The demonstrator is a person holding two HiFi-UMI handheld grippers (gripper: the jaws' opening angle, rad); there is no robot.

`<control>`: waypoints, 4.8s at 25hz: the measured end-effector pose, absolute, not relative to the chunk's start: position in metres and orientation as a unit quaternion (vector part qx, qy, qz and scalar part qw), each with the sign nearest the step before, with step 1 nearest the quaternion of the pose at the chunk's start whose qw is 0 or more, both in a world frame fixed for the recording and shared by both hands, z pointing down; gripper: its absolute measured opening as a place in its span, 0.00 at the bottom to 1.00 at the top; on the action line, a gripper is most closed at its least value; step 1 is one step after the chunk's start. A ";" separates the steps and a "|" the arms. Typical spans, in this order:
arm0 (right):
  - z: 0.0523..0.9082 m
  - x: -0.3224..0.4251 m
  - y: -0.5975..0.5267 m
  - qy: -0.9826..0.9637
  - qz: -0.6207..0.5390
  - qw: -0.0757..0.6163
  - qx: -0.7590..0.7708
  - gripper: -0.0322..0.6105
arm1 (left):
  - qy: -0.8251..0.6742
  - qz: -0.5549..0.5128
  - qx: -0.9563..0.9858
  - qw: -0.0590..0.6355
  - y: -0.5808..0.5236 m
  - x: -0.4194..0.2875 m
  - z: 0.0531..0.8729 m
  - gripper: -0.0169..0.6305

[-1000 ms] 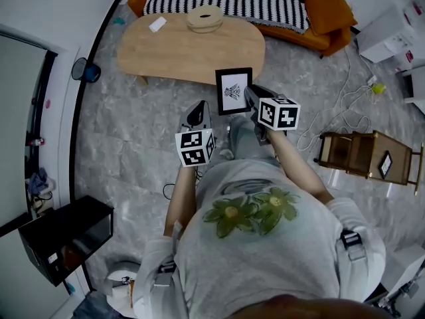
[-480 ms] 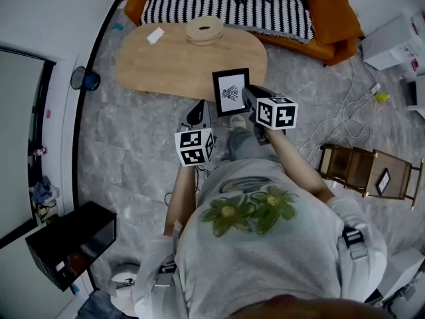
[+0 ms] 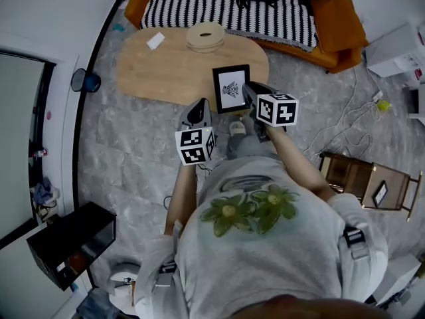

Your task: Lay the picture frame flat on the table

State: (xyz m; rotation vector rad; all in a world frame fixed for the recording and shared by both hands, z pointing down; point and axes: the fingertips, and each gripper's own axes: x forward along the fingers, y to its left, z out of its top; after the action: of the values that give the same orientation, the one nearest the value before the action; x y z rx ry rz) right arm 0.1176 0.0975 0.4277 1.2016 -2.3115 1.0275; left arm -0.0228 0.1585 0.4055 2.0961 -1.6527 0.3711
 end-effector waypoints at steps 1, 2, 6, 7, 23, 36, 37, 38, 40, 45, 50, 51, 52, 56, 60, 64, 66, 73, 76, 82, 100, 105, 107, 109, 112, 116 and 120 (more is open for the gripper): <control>0.428 0.118 0.094 -0.814 0.362 0.170 0.422 0.16 | -0.599 0.134 0.758 0.222 0.155 -0.022 0.406 0.05; 0.428 0.119 0.090 -0.814 0.362 0.171 0.421 0.16 | -0.599 0.134 0.757 0.222 0.152 -0.021 0.406 0.05; 0.428 0.120 0.076 -0.816 0.362 0.171 0.417 0.16 | -0.601 0.134 0.756 0.224 0.138 -0.017 0.405 0.05; 0.429 0.120 0.072 -0.817 0.361 0.171 0.415 0.16 | -0.601 0.135 0.755 0.224 0.135 -0.017 0.405 0.05; 0.441 0.123 0.038 -0.826 0.361 0.179 0.394 0.16 | -0.618 0.135 0.740 0.228 0.110 -0.009 0.412 0.05; 0.445 0.111 0.011 -0.824 0.369 0.183 0.389 0.16 | -0.622 0.133 0.732 0.245 0.090 -0.020 0.419 0.05; 0.446 0.110 0.009 -0.823 0.371 0.184 0.390 0.16 | -0.621 0.133 0.732 0.247 0.087 -0.021 0.420 0.05; 0.448 0.109 0.007 -0.822 0.372 0.186 0.390 0.16 | -0.620 0.134 0.732 0.249 0.084 -0.022 0.422 0.05; 0.451 0.106 0.004 -0.820 0.375 0.187 0.390 0.16 | -0.616 0.136 0.733 0.254 0.079 -0.025 0.426 0.05; 0.460 0.102 -0.005 -0.813 0.381 0.194 0.395 0.16 | -0.608 0.143 0.736 0.262 0.069 -0.030 0.433 0.05; 0.465 0.096 -0.014 -0.810 0.385 0.198 0.396 0.16 | -0.608 0.149 0.730 0.274 0.068 -0.041 0.442 0.05; 0.467 0.095 -0.015 -0.808 0.387 0.200 0.397 0.16 | -0.608 0.150 0.729 0.277 0.069 -0.043 0.444 0.05; 0.469 0.093 -0.016 -0.807 0.388 0.201 0.397 0.16 | -0.609 0.151 0.727 0.279 0.069 -0.046 0.446 0.05; 0.475 0.085 -0.020 -0.806 0.390 0.205 0.395 0.16 | -0.612 0.148 0.723 0.285 0.066 -0.056 0.450 0.05; 0.481 0.081 -0.020 -0.804 0.391 0.215 0.393 0.16 | -0.611 0.147 0.721 0.292 0.067 -0.059 0.455 0.05; 0.486 0.080 -0.021 -0.803 0.392 0.220 0.391 0.16 | -0.610 0.146 0.719 0.299 0.068 -0.057 0.461 0.05; 0.489 0.079 -0.023 -0.802 0.393 0.222 0.390 0.16 | -0.609 0.146 0.719 0.301 0.067 -0.057 0.464 0.05; 0.496 0.077 -0.029 -0.797 0.397 0.230 0.392 0.16 | -0.602 0.147 0.723 0.305 0.057 -0.057 0.467 0.05; 0.500 0.077 -0.032 -0.795 0.400 0.232 0.393 0.16 | -0.599 0.148 0.725 0.305 0.051 -0.057 0.467 0.05; 0.506 0.074 -0.039 -0.791 0.404 0.237 0.394 0.16 | -0.593 0.154 0.727 0.311 0.044 -0.060 0.472 0.05; 0.543 0.075 -0.050 -0.768 0.430 0.269 0.392 0.16 | -0.579 0.176 0.723 0.333 0.024 -0.062 0.492 0.05; 0.553 0.073 -0.051 -0.761 0.437 0.276 0.393 0.16 | -0.578 0.177 0.720 0.341 0.022 -0.065 0.495 0.05; 0.556 0.072 -0.051 -0.758 0.438 0.279 0.394 0.16 | -0.577 0.176 0.720 0.343 0.021 -0.066 0.496 0.05; 0.560 0.070 -0.053 -0.757 0.439 0.282 0.393 0.16 | -0.577 0.177 0.719 0.344 0.019 -0.067 0.498 0.05; 0.564 0.069 -0.055 -0.755 0.442 0.284 0.393 0.16 | -0.576 0.179 0.719 0.346 0.019 -0.068 0.501 0.05; 0.569 0.069 -0.056 -0.752 0.443 0.287 0.396 0.16 | -0.576 0.180 0.716 0.350 0.020 -0.071 0.503 0.05; 0.577 0.064 -0.056 -0.746 0.450 0.293 0.394 0.16 | -0.575 0.181 0.715 0.355 0.018 -0.076 0.508 0.05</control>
State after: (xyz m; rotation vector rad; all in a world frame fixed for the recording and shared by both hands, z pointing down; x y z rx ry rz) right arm 0.0637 -0.0557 0.5767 1.0487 -1.9877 1.2000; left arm -0.0762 0.0184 0.5075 1.8479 -1.4850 0.4689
